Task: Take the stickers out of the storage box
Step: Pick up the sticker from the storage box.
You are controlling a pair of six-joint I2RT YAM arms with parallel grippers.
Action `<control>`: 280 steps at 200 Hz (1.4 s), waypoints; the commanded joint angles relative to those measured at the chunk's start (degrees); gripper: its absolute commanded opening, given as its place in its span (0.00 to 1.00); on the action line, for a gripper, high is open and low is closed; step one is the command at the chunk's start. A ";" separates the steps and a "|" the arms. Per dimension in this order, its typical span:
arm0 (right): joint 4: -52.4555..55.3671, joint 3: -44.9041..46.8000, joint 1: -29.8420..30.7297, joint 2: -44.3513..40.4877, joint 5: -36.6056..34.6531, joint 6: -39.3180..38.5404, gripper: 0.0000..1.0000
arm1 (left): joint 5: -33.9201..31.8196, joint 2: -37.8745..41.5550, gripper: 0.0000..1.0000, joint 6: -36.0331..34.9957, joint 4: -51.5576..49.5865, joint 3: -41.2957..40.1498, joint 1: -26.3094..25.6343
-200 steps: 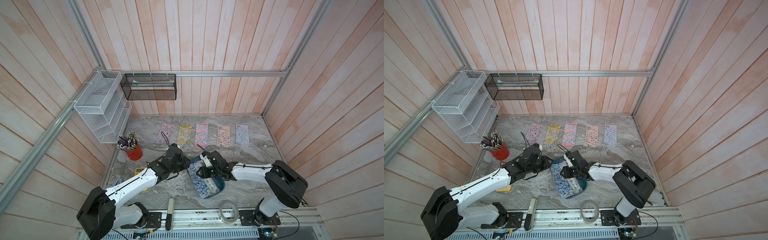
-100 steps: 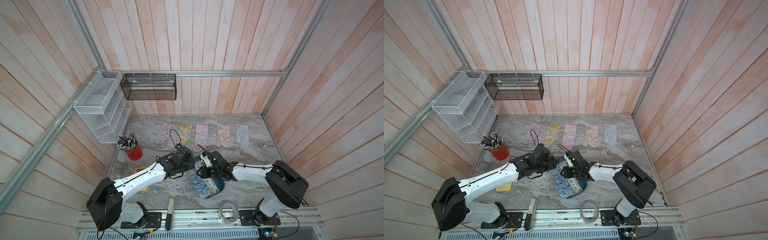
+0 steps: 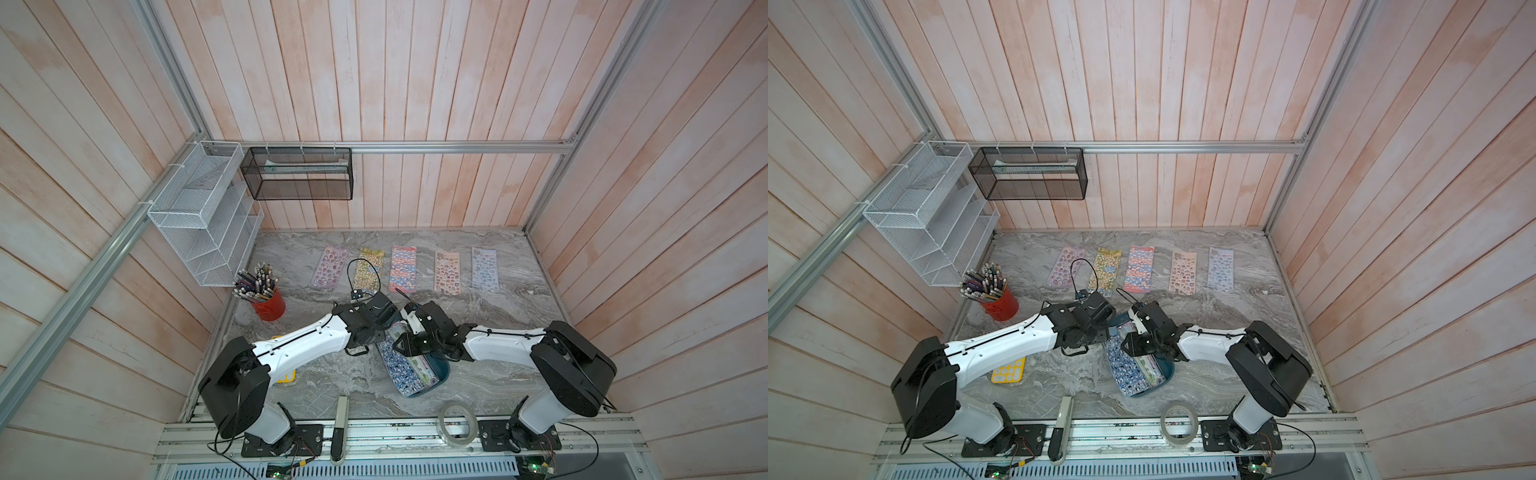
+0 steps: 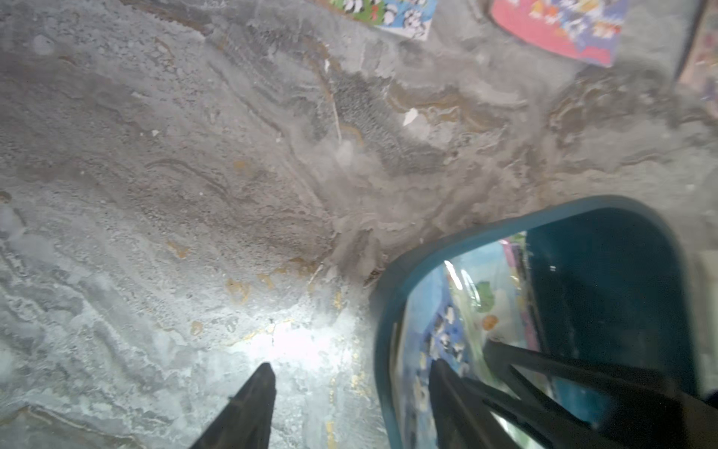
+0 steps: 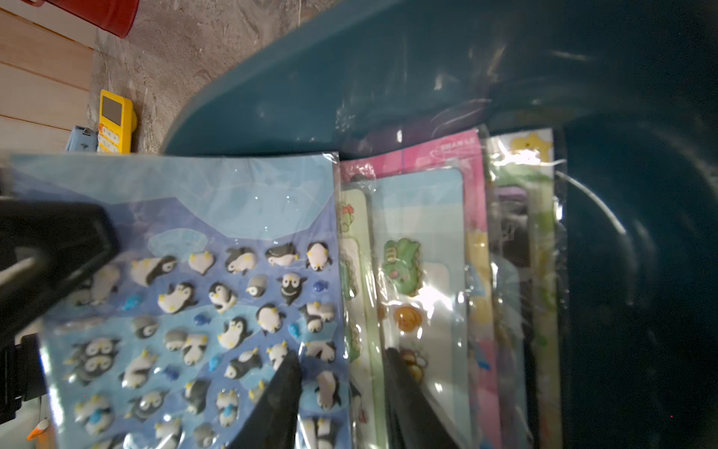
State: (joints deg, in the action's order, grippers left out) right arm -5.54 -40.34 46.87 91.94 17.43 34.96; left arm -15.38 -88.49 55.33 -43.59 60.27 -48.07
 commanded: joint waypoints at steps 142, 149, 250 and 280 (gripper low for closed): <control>6.49 3.11 -0.64 1.18 -3.68 -0.24 0.37 | -0.02 1.55 0.00 -2.33 2.86 2.71 -0.36; 6.67 3.16 -0.64 0.23 -4.32 -0.29 0.37 | 0.08 2.40 0.00 -2.99 3.93 2.75 -0.34; 16.79 -6.42 -2.75 -20.81 -13.49 -10.99 0.45 | 17.28 21.23 0.00 -15.46 30.81 -4.02 8.43; 17.05 -8.94 -5.76 -22.11 -4.82 -15.62 0.48 | 22.18 24.01 0.00 -17.17 34.93 -4.71 10.87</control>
State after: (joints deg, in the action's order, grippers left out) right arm 8.75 -47.83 43.40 71.00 6.39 25.08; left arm -0.69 -66.81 41.45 -16.12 56.73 -38.70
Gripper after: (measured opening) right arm 0.467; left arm 0.056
